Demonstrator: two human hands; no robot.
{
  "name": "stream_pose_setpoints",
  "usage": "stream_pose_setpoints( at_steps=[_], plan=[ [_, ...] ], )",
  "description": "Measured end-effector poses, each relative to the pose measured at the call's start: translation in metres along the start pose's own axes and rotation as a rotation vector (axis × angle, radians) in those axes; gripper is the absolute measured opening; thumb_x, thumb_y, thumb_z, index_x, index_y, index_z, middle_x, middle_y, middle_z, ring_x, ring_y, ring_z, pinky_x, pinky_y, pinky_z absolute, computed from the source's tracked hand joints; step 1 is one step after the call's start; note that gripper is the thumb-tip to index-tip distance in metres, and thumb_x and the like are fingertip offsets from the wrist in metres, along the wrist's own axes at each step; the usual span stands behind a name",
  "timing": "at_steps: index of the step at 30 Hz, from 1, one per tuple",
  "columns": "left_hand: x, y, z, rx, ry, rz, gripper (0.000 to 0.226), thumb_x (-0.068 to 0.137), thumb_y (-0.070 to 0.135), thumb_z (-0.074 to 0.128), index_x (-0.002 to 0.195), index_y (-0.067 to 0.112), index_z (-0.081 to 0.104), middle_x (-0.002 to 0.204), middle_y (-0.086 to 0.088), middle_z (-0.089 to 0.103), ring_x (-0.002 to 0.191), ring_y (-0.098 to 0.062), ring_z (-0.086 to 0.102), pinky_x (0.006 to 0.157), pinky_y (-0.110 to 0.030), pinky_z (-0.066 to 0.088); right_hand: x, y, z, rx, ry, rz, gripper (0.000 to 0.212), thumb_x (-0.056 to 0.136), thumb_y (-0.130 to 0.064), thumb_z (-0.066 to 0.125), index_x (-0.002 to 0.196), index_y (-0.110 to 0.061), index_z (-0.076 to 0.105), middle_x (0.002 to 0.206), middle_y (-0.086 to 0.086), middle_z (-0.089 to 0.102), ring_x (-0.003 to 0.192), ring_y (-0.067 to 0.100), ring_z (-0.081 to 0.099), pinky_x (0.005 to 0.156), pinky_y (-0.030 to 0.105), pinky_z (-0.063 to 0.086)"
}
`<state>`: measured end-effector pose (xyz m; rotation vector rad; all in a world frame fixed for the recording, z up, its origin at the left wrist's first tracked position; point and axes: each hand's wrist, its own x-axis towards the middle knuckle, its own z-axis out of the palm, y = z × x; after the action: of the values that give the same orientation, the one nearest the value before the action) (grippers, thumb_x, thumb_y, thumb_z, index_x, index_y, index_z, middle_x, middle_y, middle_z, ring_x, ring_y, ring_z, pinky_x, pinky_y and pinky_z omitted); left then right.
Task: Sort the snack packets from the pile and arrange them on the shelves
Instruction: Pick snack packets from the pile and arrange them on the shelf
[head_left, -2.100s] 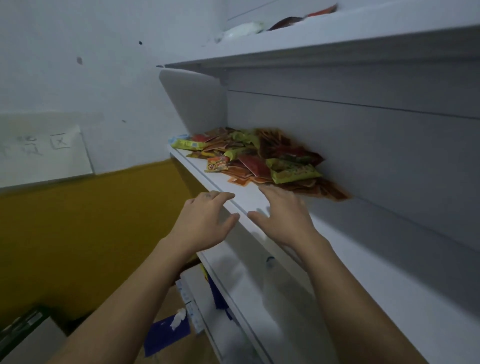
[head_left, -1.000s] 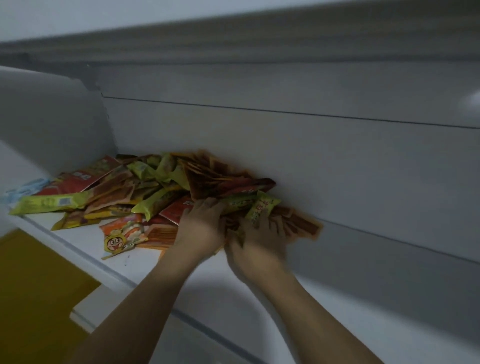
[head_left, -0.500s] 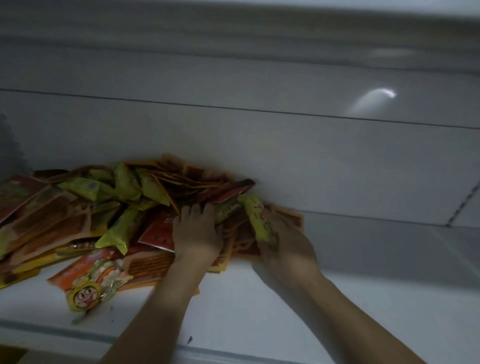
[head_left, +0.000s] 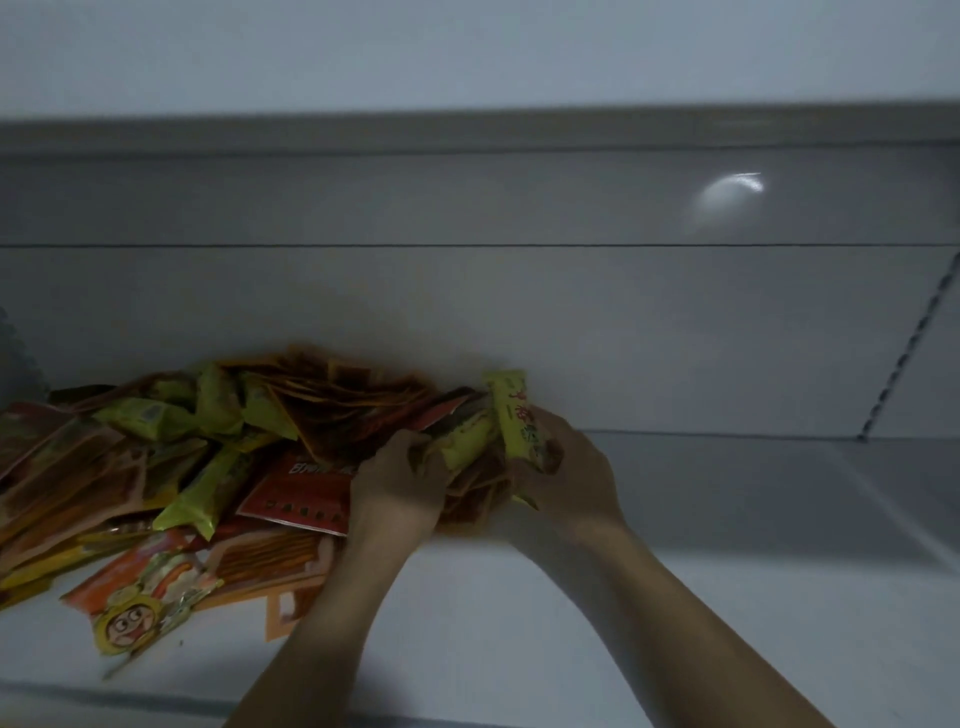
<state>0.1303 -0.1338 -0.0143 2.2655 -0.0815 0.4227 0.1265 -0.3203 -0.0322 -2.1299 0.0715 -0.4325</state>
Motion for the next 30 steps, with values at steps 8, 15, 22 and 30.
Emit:
stream_pose_setpoints(
  at_steps=[8,15,22,30],
  plan=[
    [-0.017,0.067,0.040,-0.691,-0.093,-0.253,0.018,0.101,0.017,0.050,0.096,0.018,0.067,0.099,-0.011,0.073,0.090,-0.024,0.069,0.080,-0.039,0.059,0.022,0.009,-0.040,0.188,0.176,0.016,0.072,0.082,-0.027,0.075,0.144,-0.039,0.039,0.112,0.001,0.055,0.087,0.007,0.058,0.070,0.022,0.045],
    [-0.020,0.085,0.071,-0.976,-0.365,-0.345,0.023,0.102,0.005,0.045,0.102,0.012,0.067,0.101,-0.012,0.073,0.081,-0.019,0.067,0.068,-0.031,0.050,0.041,0.020,-0.079,0.025,-0.011,0.108,0.087,0.082,-0.025,0.072,0.153,-0.029,0.024,0.112,0.004,0.052,0.087,0.016,0.056,0.073,0.032,0.048],
    [-0.018,0.087,0.110,-1.014,-0.482,-0.314,0.059,0.088,-0.019,0.049,0.117,0.032,0.058,0.108,-0.012,0.072,0.096,-0.029,0.069,0.079,-0.044,0.057,0.022,0.066,-0.085,0.037,-0.044,0.101,0.087,0.064,-0.040,0.067,0.145,-0.038,0.037,0.115,0.010,0.059,0.085,0.021,0.067,0.073,0.038,0.058],
    [-0.014,0.073,0.124,-1.037,-0.420,-0.238,0.070,0.083,-0.024,0.052,0.123,0.035,0.053,0.122,-0.011,0.061,0.107,-0.025,0.065,0.084,-0.042,0.056,0.020,0.070,-0.089,0.124,-0.109,-0.009,0.074,0.080,-0.013,0.074,0.136,-0.045,0.038,0.098,-0.018,0.060,0.081,-0.002,0.063,0.064,0.014,0.050]
  ],
)
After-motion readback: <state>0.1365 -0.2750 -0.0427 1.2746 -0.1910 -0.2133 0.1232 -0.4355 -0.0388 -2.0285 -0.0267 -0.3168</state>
